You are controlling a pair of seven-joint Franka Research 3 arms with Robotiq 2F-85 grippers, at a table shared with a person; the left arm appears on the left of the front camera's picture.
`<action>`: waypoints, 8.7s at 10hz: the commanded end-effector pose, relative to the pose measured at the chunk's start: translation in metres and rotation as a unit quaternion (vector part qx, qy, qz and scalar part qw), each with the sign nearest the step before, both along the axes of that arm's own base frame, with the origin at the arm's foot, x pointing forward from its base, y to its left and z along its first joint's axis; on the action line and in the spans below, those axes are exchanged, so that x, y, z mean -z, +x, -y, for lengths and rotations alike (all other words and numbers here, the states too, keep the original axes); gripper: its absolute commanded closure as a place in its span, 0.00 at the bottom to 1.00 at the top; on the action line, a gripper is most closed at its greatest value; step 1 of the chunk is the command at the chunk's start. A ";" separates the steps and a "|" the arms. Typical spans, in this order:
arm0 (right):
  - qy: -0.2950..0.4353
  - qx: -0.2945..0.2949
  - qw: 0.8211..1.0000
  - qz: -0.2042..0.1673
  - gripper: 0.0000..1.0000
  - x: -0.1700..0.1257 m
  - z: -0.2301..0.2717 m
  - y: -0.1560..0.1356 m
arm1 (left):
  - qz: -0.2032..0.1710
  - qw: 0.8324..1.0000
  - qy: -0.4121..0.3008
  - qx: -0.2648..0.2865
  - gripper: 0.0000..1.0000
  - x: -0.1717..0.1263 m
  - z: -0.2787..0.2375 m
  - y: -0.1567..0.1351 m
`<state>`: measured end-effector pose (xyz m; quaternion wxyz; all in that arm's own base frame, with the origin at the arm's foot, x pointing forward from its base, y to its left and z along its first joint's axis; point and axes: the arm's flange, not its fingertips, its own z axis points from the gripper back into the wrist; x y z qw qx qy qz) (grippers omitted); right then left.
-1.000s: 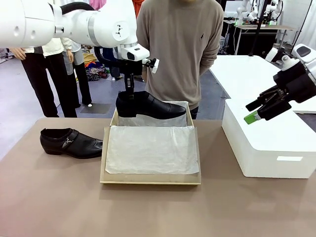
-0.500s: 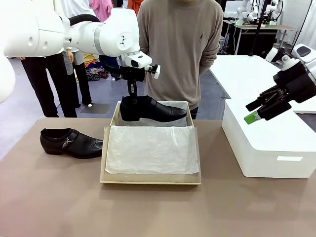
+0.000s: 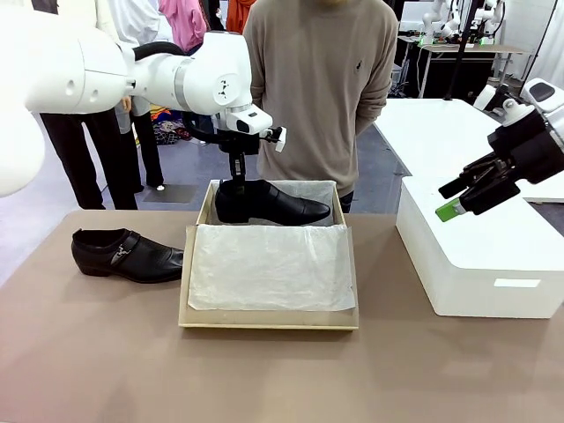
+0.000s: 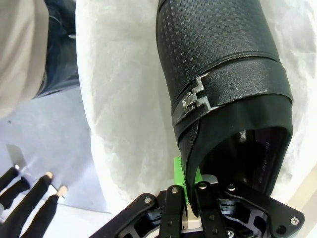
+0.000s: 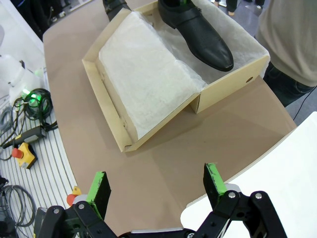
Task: Pack the shoes into the box.
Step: Place one shoe of the Shoes into the Shoes Box, then place the other shoe of the Shoes into the Shoes Box.
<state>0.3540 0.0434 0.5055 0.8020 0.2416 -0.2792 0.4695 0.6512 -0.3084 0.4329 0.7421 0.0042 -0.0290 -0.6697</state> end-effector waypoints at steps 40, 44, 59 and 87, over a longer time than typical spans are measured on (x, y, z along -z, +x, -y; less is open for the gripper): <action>0.012 -0.010 1.000 0.010 0.00 0.001 0.001 0.003 | 0.056 0.998 0.002 0.018 0.00 -0.089 -0.159 -0.041; 0.012 -0.010 1.000 0.010 0.00 0.001 0.001 0.003 | 0.057 0.997 -0.006 0.052 0.00 -0.093 -0.235 -0.067; 0.012 -0.010 1.000 0.010 0.00 0.001 0.001 0.003 | 0.056 0.996 0.000 0.073 0.00 -0.089 -0.261 -0.061; 0.012 -0.010 1.000 0.010 0.00 0.001 0.001 0.003 | -0.004 1.000 -0.005 0.021 0.00 -0.023 -0.301 -0.119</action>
